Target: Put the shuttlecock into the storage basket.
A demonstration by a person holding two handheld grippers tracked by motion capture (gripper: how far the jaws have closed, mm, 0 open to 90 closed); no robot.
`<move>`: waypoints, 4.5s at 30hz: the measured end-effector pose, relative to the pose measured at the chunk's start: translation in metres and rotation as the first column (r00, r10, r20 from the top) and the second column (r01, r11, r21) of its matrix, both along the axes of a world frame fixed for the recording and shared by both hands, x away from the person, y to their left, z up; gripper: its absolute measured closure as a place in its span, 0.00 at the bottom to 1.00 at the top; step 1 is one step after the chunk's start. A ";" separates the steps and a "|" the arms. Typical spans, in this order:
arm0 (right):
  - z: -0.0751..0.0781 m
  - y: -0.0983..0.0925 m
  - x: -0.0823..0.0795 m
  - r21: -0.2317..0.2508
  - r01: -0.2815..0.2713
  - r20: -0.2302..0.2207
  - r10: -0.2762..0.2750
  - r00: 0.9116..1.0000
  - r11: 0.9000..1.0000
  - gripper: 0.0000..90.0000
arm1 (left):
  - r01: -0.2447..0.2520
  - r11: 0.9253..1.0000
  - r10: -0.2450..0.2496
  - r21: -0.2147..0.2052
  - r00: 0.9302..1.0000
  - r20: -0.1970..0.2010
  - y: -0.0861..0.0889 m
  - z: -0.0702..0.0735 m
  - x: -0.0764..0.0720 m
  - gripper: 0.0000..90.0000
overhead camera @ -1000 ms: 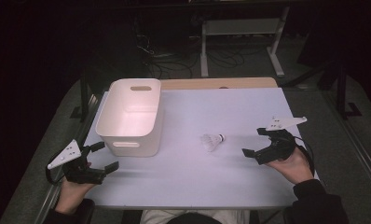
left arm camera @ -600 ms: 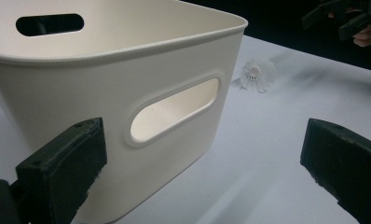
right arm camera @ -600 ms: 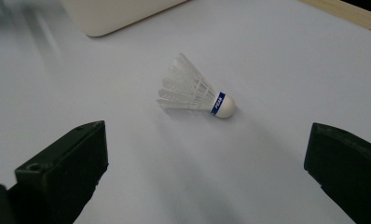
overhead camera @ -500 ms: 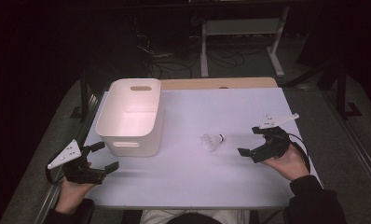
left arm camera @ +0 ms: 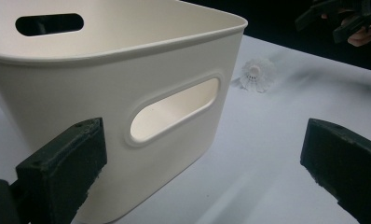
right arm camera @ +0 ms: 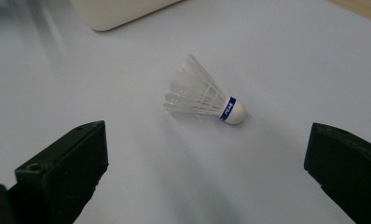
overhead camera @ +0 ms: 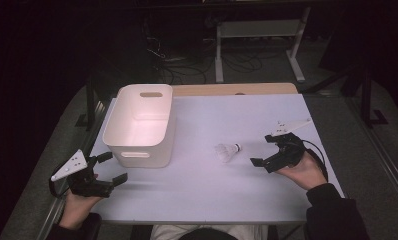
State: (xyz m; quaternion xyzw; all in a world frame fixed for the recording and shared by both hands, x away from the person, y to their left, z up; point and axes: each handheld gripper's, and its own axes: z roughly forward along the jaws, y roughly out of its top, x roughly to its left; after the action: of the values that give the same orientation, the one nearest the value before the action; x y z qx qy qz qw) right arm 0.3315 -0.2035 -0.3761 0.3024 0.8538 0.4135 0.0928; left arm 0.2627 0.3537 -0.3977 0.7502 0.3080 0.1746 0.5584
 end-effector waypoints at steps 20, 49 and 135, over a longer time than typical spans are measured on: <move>-0.003 0.021 0.014 -0.033 -0.065 -0.032 0.064 0.997 0.997 0.00 | 0.001 1.000 -0.001 0.000 1.000 0.001 0.000 0.000 0.000 0.00; -0.020 0.037 0.027 -0.066 -0.134 -0.099 0.128 0.987 0.989 0.06 | 0.003 1.000 -0.003 -0.001 1.000 0.003 0.000 0.000 0.000 0.00; -0.047 0.076 0.058 -0.135 -0.330 -0.211 0.298 0.931 0.934 0.99 | 0.008 1.000 -0.008 -0.003 1.000 0.004 0.000 0.000 -0.001 0.00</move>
State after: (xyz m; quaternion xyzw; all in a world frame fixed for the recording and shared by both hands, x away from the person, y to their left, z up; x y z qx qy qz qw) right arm 0.3895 -0.1271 -0.4236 0.1902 0.9279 0.3192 -0.0300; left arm 0.2618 0.3540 -0.3973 0.7502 0.3041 0.1733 0.5610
